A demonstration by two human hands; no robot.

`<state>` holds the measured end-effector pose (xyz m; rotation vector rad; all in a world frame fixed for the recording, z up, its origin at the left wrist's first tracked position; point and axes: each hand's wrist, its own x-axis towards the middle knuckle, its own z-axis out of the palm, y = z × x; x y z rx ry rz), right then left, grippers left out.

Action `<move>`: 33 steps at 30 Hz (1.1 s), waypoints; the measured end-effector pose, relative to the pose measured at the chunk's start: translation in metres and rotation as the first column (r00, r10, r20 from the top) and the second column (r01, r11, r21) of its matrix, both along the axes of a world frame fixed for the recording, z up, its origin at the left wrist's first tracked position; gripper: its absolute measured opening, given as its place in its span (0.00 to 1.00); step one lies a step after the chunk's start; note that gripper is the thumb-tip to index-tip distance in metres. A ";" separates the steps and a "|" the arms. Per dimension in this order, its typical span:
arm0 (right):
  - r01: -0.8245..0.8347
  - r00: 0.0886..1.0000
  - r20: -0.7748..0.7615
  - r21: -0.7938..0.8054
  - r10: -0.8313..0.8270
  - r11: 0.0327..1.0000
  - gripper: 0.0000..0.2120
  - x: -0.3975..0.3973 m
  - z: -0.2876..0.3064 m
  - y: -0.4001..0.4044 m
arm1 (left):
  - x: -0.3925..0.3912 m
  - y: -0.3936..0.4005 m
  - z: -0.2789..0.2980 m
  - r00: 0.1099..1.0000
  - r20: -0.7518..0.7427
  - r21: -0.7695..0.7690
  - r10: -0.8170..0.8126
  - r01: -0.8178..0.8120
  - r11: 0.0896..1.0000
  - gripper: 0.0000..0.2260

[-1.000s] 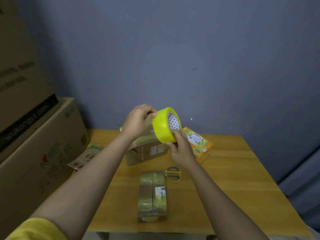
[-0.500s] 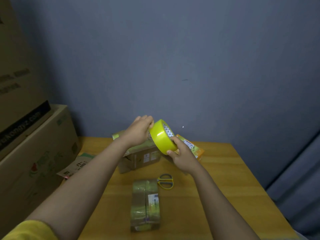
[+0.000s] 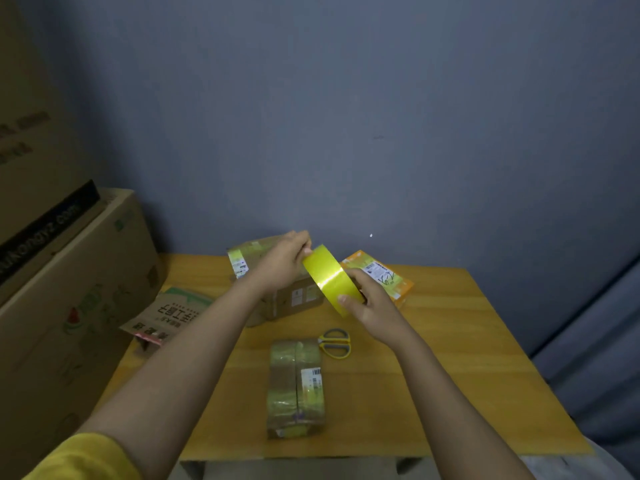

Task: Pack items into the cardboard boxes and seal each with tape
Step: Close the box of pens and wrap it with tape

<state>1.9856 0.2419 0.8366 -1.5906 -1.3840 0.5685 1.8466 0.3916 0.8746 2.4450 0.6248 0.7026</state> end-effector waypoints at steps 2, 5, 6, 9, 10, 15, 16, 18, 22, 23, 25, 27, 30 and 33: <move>0.020 1.000 0.022 -0.001 -0.020 1.000 0.19 -0.002 -0.001 0.003 | -0.002 -0.008 -0.009 0.995 -0.026 -0.055 0.098 -0.100 0.993 0.08; 0.041 0.994 0.107 -0.058 -0.035 0.997 0.17 0.002 -0.013 0.007 | -0.009 -0.010 -0.027 0.976 -0.122 -0.088 0.182 -0.193 0.977 0.08; 0.043 0.990 0.135 -0.099 -0.029 0.994 0.16 0.003 -0.018 0.009 | -0.009 -0.008 -0.035 0.975 -0.136 -0.105 0.175 -0.190 0.976 0.08; 0.038 0.981 0.196 -0.194 0.001 0.980 0.18 -0.001 -0.026 0.015 | -0.014 -0.002 -0.055 0.970 -0.161 -0.304 0.182 -0.225 0.926 0.08; 0.031 0.981 0.194 -0.203 0.009 0.979 0.19 -0.003 -0.026 0.015 | -0.015 0.001 -0.060 0.970 -0.156 -0.384 0.189 -0.236 0.893 0.10; -0.024 0.998 0.060 -0.170 0.035 0.985 0.20 -0.012 -0.034 0.002 | -0.025 0.002 -0.074 0.973 -0.105 -0.390 0.206 -0.231 0.892 0.14; -0.009 0.999 0.043 -0.172 0.016 0.985 0.18 -0.014 -0.037 -0.001 | -0.026 0.000 -0.076 0.972 -0.125 -0.342 0.200 -0.231 0.911 0.12; 0.067 0.996 0.072 -0.226 -0.052 0.972 0.16 -0.013 -0.047 -0.005 | -0.028 -0.005 -0.081 0.962 -0.139 -0.210 0.236 -0.262 0.942 0.10; 0.402 0.878 0.454 -0.521 -0.154 0.753 0.35 0.008 -0.071 -0.015 | -0.040 -0.021 -0.110 0.948 -0.166 -0.105 0.271 -0.290 0.951 0.10; 0.430 0.864 0.482 -0.551 -0.148 0.715 0.34 0.011 -0.075 -0.016 | -0.043 -0.026 -0.121 0.946 -0.171 -0.167 0.276 -0.304 0.938 0.10; 0.371 0.913 0.377 -0.604 -0.158 0.705 0.28 0.010 -0.081 -0.016 | -0.051 -0.031 -0.146 0.929 -0.185 -0.290 0.322 -0.365 0.885 0.12; 0.265 0.964 0.189 -0.638 -0.187 0.723 0.25 0.008 -0.092 -0.016 | -0.062 -0.033 -0.170 0.907 -0.231 -0.343 0.352 -0.414 0.843 0.13; 0.180 0.984 0.114 -0.685 -0.141 0.706 0.20 0.003 -0.119 -0.025 | -0.081 -0.047 -0.203 0.892 -0.289 -0.418 0.348 -0.444 0.793 0.12; 0.329 0.886 0.461 -0.701 0.050 0.633 0.25 0.000 -0.140 -0.031 | -0.094 -0.068 -0.230 0.870 -0.326 -0.458 0.371 -0.488 0.743 0.11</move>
